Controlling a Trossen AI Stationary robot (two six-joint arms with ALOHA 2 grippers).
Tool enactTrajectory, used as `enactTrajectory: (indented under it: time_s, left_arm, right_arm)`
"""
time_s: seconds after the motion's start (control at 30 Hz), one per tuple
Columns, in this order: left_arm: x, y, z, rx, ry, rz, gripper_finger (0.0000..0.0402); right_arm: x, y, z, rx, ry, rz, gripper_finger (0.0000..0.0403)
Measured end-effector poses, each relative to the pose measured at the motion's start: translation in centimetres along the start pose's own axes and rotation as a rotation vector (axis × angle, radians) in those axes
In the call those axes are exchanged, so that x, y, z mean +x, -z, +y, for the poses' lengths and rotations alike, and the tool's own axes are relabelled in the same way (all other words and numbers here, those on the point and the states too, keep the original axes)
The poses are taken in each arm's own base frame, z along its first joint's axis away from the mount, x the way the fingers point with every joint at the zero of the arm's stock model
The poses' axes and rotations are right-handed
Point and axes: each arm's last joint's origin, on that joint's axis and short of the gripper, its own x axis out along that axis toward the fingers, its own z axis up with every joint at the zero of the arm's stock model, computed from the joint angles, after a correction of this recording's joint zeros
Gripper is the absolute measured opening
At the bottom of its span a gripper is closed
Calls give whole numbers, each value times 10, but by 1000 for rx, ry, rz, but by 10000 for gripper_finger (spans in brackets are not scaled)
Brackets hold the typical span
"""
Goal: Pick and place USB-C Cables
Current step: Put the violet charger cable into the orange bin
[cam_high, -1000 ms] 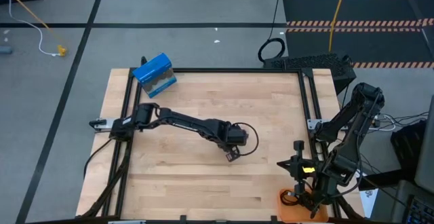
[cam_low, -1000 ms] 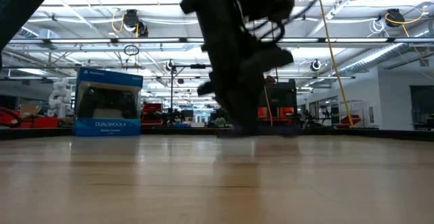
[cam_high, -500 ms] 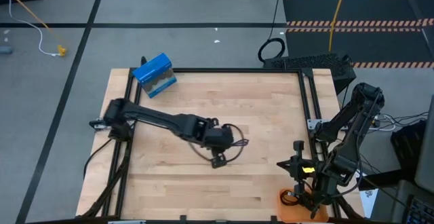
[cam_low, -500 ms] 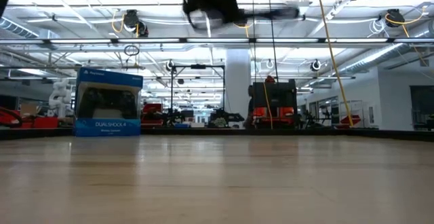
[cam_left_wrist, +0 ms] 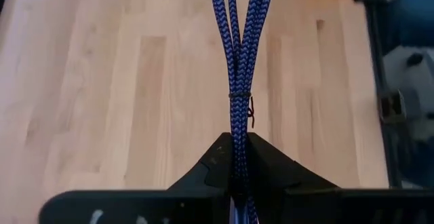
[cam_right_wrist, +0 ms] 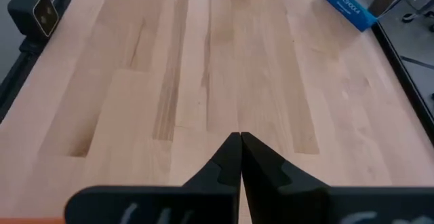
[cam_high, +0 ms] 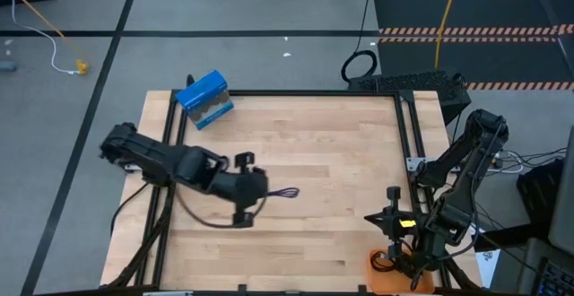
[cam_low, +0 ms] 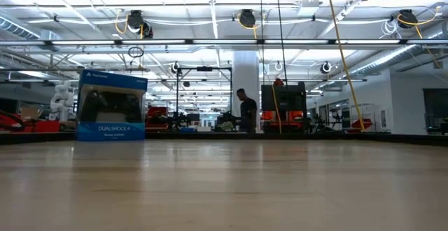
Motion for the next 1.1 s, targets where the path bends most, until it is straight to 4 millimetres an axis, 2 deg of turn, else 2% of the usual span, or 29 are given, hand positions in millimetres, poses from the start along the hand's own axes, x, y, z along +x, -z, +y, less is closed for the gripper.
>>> enactTrajectory:
  time_s: [0.23, 0.4, 0.57, 0.77, 1.1]
  left_arm:
    - [-30, 21, -10, 66, -1, 38, 35]
    - [-41, 32, -21, 91, -36, 32, 35]
    - [-44, 38, -33, 123, -86, -9, 35]
    - [-23, 52, -38, 120, -118, -98, 35]
    - [38, 76, -26, 161, 16, -528, 35]
  right_arm:
    - [0, -3, 2, 7, -18, -20, 2]
    - [0, -7, 5, 2, -41, -49, 2]
    - [-1, -10, 8, -5, -58, -72, 2]
    - [-1, -13, 10, -10, -76, -98, 2]
    - [0, -17, 10, -19, -60, -135, 2]
